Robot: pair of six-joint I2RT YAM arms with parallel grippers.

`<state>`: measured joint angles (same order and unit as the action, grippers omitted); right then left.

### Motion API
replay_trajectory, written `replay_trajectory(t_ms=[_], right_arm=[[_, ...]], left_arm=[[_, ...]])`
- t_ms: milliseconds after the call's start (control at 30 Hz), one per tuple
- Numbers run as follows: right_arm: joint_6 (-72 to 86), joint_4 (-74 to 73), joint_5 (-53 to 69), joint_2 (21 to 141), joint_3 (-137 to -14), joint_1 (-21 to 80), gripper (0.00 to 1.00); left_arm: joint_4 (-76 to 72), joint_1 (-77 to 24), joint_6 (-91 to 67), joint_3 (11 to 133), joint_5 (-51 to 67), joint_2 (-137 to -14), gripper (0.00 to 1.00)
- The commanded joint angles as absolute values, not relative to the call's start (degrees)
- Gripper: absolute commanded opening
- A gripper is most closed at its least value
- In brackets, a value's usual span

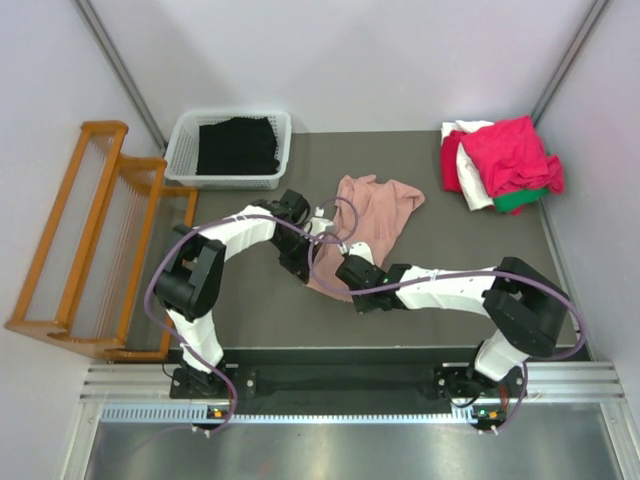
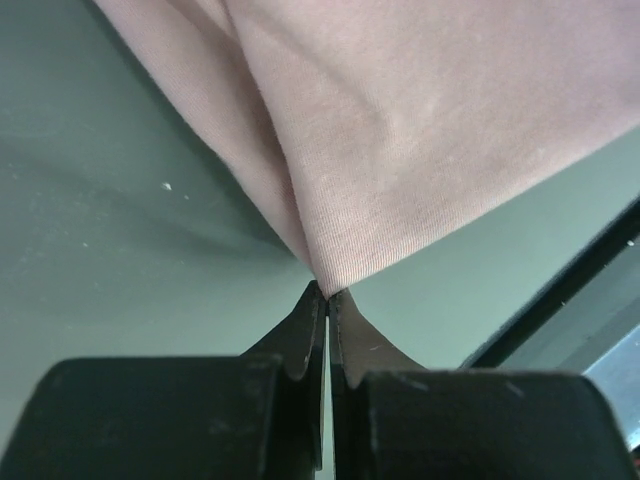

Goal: Fold and stack the t-shirts
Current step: Fold the tshirt

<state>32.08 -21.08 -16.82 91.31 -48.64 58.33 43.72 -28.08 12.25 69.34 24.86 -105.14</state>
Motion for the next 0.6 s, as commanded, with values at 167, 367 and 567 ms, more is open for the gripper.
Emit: replay_trajectory(t_ms=[167,367,567], right_arm=[[34.63,-30.14,-13.80,85.26,-43.77,58.27,0.00],[36.65,-36.90,-13.01,77.35,-43.94,60.99,0.00],[41.83,-45.42,-13.71,67.34,-46.67,65.74,0.00]], left_arm=[[56.86,-27.16,18.72,73.48,26.72,-100.73,0.00],[63.19,-27.51,21.35,73.39,27.60,-97.39,0.00],[71.61,-28.74,24.26,75.14,29.27,-94.41,0.00]])
